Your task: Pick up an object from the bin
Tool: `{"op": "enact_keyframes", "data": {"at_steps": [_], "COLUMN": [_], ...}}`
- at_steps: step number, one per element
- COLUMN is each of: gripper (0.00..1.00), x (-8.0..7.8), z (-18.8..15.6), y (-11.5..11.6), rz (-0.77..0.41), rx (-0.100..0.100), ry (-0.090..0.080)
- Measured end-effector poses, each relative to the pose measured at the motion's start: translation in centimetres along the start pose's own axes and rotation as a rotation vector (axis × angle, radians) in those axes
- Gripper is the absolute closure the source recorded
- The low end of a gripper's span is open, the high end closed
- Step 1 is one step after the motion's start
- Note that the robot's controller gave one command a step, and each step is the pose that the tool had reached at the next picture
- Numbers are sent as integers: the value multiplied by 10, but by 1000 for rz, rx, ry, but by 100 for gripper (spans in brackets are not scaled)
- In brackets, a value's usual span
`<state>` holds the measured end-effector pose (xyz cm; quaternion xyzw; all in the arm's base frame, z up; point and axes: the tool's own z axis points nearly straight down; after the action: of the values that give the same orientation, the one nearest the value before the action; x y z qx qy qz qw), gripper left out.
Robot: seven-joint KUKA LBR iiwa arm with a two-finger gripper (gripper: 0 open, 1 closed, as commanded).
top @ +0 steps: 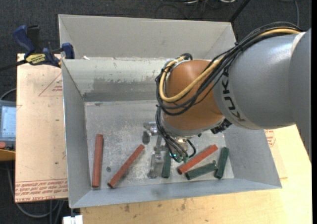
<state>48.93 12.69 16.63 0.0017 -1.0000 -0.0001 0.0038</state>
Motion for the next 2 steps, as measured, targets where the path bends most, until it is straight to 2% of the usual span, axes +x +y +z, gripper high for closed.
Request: {"op": "enact_keyframes", "data": {"at_steps": [1,2], "gripper": [0,100], "x": [-57,-58], "z": [99,96], "y": [11,11], "rz": [-216,-214], "rx": [0,-1], "ry": [-7,-9]}}
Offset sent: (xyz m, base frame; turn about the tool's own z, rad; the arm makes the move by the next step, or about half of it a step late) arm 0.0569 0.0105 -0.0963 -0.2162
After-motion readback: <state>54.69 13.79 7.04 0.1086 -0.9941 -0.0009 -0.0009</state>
